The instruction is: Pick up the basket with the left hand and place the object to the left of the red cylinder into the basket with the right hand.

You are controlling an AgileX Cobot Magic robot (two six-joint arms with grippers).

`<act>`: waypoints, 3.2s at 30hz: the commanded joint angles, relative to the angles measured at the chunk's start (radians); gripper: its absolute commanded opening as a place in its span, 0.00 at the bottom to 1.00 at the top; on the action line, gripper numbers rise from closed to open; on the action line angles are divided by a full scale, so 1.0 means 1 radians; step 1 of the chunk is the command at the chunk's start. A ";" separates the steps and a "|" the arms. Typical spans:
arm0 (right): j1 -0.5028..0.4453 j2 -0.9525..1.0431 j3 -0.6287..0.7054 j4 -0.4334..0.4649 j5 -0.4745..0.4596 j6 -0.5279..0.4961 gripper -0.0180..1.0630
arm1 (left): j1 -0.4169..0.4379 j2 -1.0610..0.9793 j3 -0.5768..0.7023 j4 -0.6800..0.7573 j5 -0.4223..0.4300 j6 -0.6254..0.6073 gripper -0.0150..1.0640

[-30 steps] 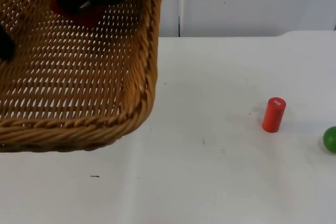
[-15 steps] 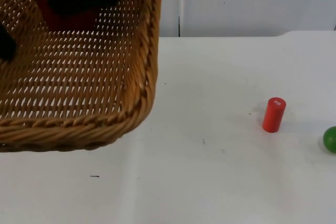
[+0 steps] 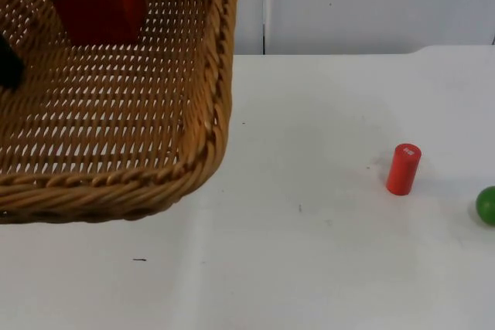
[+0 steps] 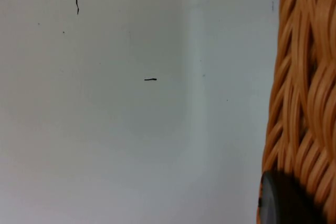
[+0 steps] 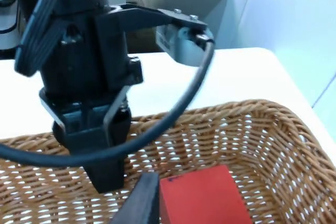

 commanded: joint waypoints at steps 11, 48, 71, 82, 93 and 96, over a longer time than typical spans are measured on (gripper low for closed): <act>-0.018 -0.012 0.008 -0.002 0.056 0.020 0.89 | 0.000 -0.009 -0.003 -0.037 0.004 0.003 0.01; -0.018 -0.012 0.008 -0.002 0.122 0.025 0.89 | 0.000 -0.009 -0.003 -0.034 0.004 0.003 0.01; -0.018 -0.075 0.226 -0.002 -0.021 0.021 0.89 | 0.000 -0.004 -0.003 0.008 0.004 0.003 0.01; -0.018 -0.298 0.478 -0.002 -0.143 0.019 0.89 | 0.000 0.051 -0.003 0.007 0.004 0.022 0.01; -0.018 -0.532 0.669 0.000 -0.211 0.023 0.89 | 0.000 0.105 -0.003 0.003 -0.040 0.071 0.01; -0.018 -0.593 0.710 0.000 -0.223 0.023 0.89 | 0.000 0.133 -0.003 0.003 -0.057 0.079 0.01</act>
